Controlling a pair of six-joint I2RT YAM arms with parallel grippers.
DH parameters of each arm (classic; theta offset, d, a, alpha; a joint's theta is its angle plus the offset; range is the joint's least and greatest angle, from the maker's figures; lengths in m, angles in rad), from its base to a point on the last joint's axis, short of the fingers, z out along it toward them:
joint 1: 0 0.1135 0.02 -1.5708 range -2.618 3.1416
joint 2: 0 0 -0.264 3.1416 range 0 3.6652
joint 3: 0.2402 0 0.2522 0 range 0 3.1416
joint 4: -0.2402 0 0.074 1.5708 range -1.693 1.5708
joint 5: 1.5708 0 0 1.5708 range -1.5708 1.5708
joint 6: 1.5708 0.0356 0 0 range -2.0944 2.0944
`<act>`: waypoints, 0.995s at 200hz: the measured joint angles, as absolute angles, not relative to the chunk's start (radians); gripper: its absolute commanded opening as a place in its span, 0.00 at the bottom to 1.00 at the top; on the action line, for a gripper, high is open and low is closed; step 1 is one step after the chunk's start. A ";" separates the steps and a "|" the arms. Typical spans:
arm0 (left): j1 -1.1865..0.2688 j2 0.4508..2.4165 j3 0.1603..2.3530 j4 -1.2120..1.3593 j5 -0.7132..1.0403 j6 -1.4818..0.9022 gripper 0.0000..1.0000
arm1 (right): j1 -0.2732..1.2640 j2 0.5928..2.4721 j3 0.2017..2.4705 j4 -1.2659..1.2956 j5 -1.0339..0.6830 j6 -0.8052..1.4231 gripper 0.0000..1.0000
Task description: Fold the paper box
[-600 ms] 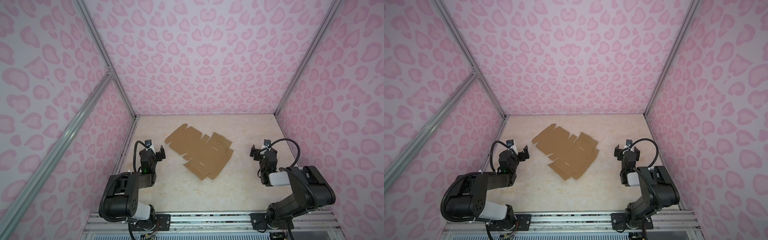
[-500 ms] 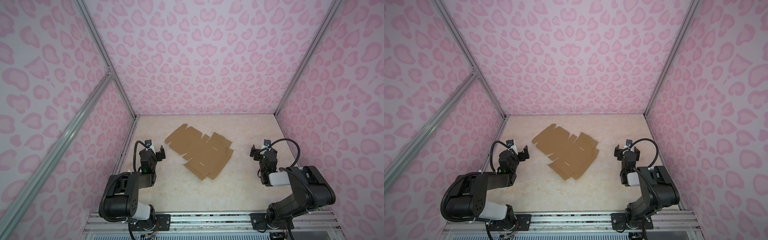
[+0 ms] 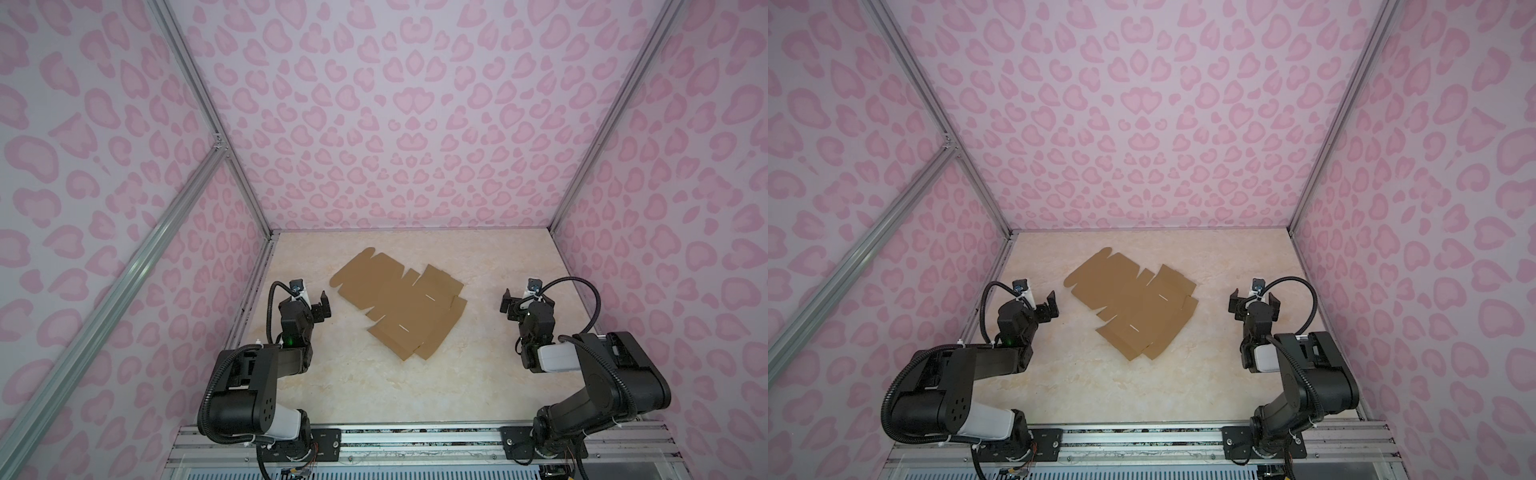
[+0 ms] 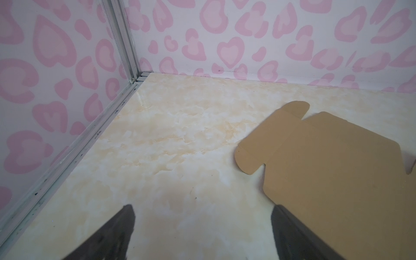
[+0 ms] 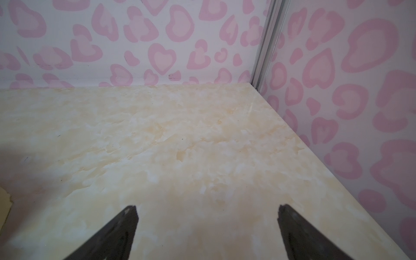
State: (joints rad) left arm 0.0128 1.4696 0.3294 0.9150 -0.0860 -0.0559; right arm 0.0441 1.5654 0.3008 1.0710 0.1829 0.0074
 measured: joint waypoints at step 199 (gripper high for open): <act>0.017 1.406 0.416 0.783 -0.058 -0.051 0.97 | 0.177 1.262 0.360 0.870 0.259 -0.009 1.00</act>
